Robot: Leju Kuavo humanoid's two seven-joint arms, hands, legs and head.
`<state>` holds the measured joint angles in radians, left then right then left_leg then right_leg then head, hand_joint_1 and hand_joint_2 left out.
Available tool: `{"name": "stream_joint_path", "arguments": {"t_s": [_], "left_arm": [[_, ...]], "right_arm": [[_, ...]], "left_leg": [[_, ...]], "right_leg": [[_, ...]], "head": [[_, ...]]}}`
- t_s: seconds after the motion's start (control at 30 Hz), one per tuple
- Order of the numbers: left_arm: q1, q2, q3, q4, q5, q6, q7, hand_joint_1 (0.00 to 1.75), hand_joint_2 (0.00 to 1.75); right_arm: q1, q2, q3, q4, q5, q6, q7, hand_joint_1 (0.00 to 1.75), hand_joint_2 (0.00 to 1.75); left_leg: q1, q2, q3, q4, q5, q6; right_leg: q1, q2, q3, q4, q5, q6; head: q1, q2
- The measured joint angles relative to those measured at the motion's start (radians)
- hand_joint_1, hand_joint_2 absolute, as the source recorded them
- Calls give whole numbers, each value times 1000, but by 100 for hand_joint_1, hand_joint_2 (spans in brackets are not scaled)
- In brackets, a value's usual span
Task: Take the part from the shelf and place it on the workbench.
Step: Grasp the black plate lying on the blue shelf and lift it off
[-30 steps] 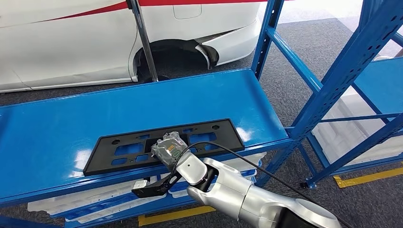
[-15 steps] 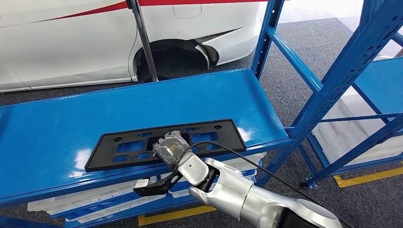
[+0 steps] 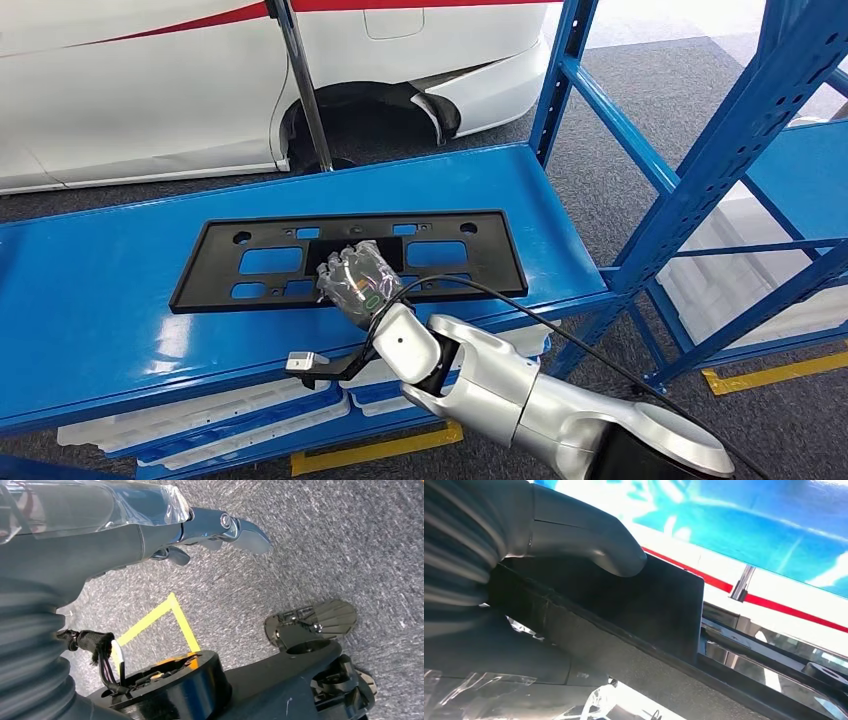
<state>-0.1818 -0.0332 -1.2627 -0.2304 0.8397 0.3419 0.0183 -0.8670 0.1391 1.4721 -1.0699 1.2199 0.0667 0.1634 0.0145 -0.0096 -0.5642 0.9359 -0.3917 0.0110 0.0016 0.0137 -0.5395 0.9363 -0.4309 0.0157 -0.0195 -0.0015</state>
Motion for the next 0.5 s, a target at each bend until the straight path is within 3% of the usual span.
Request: {"name": "stream_joint_path", "arguments": {"t_s": [0.2,0.3,0.37,0.43,0.47,0.5], "left_arm": [[0,1,0,0,0,-7,3,0,175],[-1,1,0,0,-1,-11,3,0,175],[-3,1,0,0,-1,-11,2,0,175],[-4,1,0,0,-1,-12,2,0,175],[-4,1,0,0,-1,-13,2,0,175],[-3,1,0,0,-1,-13,2,0,175]], "right_arm": [[0,-11,0,-26,4,9,-3,175,175],[1,-12,0,-33,4,13,-5,175,175],[1,-14,-1,-38,4,14,-6,175,175],[3,-18,0,-40,0,18,-8,175,175],[7,-20,0,-41,-2,21,-10,175,175],[11,-23,0,-41,-4,23,-11,175,175]], "left_leg": [[-5,0,-3,5,-4,7],[-1,1,4,-7,3,19],[6,4,12,-19,11,28],[7,5,13,-20,12,30],[8,5,12,-19,12,30],[9,5,12,-19,11,29]], "right_leg": [[-6,0,0,-1,0,7],[-6,-1,-2,5,-8,16],[-6,-3,-30,74,-55,22],[-10,-4,-97,218,-126,27],[-12,-4,-127,280,-146,30],[-15,-4,-144,309,-144,34]], "head": [[0,0],[0,0],[1,0],[2,0],[2,0],[2,0]]}}
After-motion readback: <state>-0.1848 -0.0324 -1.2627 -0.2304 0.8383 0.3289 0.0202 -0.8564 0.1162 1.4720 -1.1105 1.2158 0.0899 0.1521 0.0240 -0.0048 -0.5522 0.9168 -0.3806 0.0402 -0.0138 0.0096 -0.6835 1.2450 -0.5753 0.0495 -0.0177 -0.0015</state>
